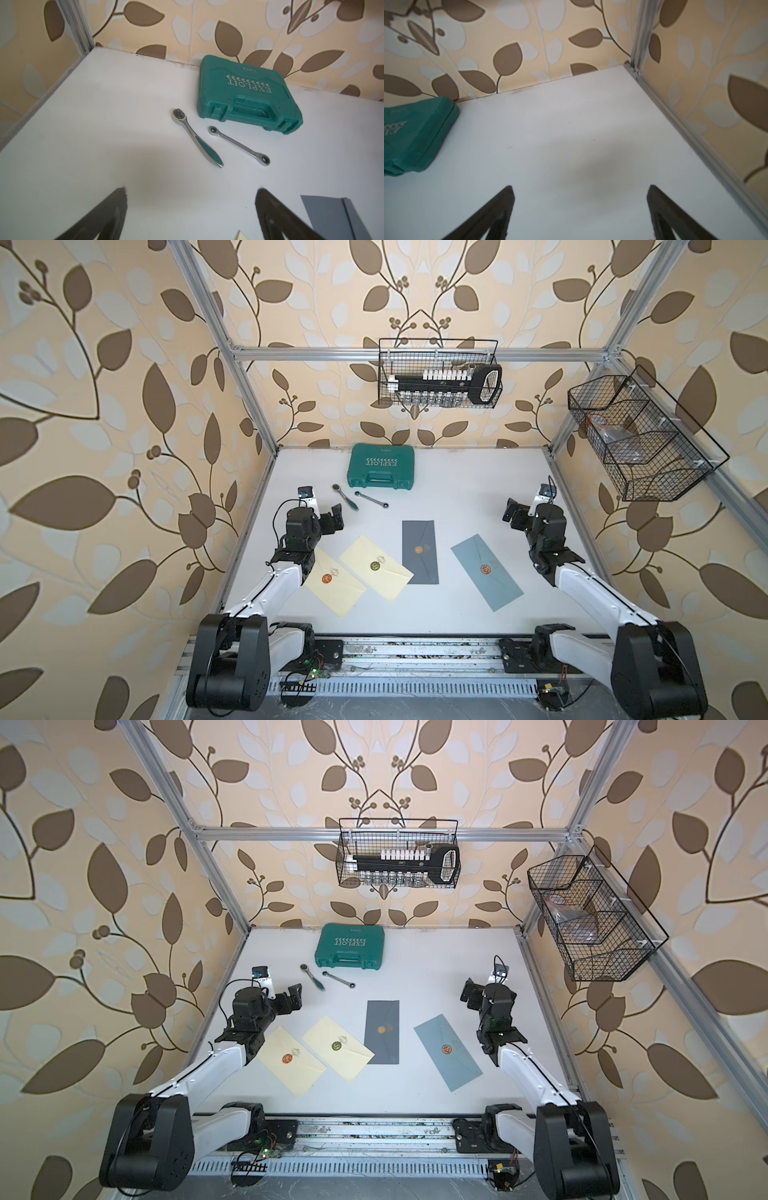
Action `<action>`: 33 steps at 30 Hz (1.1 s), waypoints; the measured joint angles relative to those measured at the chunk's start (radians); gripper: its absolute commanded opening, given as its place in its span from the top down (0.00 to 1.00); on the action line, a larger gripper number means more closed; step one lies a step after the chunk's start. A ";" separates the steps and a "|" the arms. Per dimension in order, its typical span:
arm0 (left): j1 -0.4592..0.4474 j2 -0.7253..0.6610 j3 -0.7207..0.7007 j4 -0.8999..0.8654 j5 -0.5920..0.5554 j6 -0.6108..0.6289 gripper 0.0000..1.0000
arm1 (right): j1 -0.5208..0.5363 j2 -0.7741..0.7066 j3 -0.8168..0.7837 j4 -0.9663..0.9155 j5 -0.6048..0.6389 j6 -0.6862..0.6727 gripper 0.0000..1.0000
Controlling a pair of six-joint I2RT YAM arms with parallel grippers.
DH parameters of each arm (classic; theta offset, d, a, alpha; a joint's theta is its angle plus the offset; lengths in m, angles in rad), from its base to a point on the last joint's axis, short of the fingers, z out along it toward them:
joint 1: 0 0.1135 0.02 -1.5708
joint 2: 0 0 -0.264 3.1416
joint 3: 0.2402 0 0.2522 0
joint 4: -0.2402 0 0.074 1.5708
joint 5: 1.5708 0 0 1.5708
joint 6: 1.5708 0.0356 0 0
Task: Open the envelope
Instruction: Move the envelope to the center of the board.
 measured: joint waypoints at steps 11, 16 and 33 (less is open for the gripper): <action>0.006 -0.085 0.189 -0.487 0.006 -0.477 0.01 | 0.000 -0.046 0.058 -0.541 -0.359 0.312 0.03; 0.000 -0.109 0.137 -0.476 0.211 -0.532 0.01 | 0.010 -0.082 0.010 -0.575 -0.515 0.322 0.09; -0.602 0.111 0.223 -0.460 0.348 -0.530 0.01 | 0.143 -0.093 -0.029 -0.592 -0.604 0.386 0.09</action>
